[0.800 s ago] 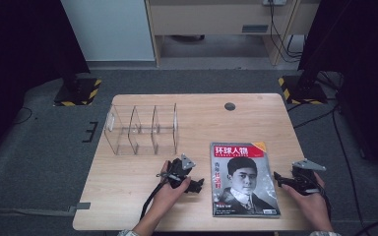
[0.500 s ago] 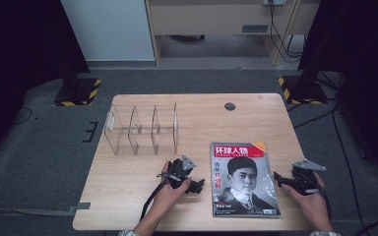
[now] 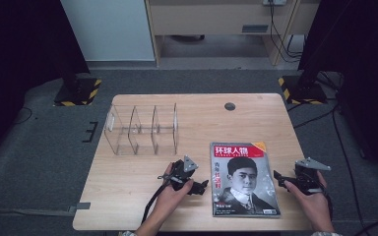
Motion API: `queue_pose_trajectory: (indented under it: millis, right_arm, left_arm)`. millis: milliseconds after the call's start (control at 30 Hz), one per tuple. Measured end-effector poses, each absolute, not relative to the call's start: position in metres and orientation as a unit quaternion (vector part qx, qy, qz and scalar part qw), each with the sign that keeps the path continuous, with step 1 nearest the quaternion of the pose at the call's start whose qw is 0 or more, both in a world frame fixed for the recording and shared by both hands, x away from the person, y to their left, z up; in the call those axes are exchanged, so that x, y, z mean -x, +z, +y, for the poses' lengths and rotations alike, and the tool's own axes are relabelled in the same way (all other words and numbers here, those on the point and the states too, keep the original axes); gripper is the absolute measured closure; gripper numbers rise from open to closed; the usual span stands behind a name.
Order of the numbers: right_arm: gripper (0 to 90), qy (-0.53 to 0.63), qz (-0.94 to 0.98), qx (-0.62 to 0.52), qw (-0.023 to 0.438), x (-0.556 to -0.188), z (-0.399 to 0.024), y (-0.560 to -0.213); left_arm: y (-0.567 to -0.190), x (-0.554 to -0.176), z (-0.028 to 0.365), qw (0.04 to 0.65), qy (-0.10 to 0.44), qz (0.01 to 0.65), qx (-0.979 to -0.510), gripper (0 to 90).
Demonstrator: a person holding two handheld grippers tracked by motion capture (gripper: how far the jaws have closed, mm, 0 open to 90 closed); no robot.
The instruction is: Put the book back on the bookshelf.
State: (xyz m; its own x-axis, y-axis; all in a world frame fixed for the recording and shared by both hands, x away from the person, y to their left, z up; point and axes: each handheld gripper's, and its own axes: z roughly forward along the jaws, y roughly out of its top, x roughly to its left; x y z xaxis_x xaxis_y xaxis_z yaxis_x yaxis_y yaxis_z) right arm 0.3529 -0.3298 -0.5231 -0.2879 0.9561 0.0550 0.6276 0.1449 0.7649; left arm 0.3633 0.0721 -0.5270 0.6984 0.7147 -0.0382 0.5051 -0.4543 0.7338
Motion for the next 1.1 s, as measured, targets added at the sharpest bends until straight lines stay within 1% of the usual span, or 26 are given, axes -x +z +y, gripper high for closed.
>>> queue_pose_trajectory:
  millis: [67,133,233,433,500,633,767,867,933,1033,1100]
  right_arm:
    - [7.7,0.361,0.723,-0.541,0.233,-0.350,-0.327,-0.518]
    - [8.2,0.369,0.728,-0.533,0.223,-0.348,-0.323,-0.516]
    - [15.5,0.375,0.741,-0.519,0.203,-0.346,-0.316,-0.515]
    - [25.5,0.389,0.747,-0.502,0.198,-0.343,-0.305,-0.514]
    - [26.9,0.385,0.751,-0.501,0.191,-0.344,-0.303,-0.516]
    - [26.9,0.379,0.761,-0.498,0.171,-0.348,-0.299,-0.521]
    - [24.3,0.374,0.768,-0.494,0.162,-0.350,-0.294,-0.525]
    - [22.0,0.369,0.773,-0.491,0.156,-0.353,-0.288,-0.527]
    - [20.3,0.361,0.778,-0.491,0.152,-0.355,-0.284,-0.529]
    - [18.1,0.356,0.783,-0.486,0.158,-0.357,-0.281,-0.532]
    - [18.1,0.359,0.781,-0.486,0.158,-0.357,-0.281,-0.532]
  left_arm:
    - [-0.525,-0.360,0.071,0.380,0.139,0.361,-0.841,3.9]
    - [-0.523,-0.357,0.069,0.385,0.129,0.360,-0.840,4.0]
    - [-0.519,-0.352,0.063,0.391,0.124,0.350,-0.842,4.3]
    - [-0.521,-0.340,0.050,0.394,0.105,0.332,-0.851,6.2]
    - [-0.522,-0.335,0.043,0.395,0.099,0.318,-0.857,8.4]
    - [-0.522,-0.329,0.035,0.398,0.100,0.310,-0.858,12.8]
    - [-0.520,-0.325,0.031,0.410,0.100,0.302,-0.855,16.7]
    - [-0.521,-0.323,0.027,0.411,0.096,0.296,-0.857,18.3]
    - [-0.523,-0.322,0.023,0.409,0.084,0.290,-0.861,18.6]
    - [-0.529,-0.322,0.018,0.400,0.073,0.283,-0.869,19.4]
    - [-0.531,-0.322,0.017,0.388,0.080,0.279,-0.875,18.1]
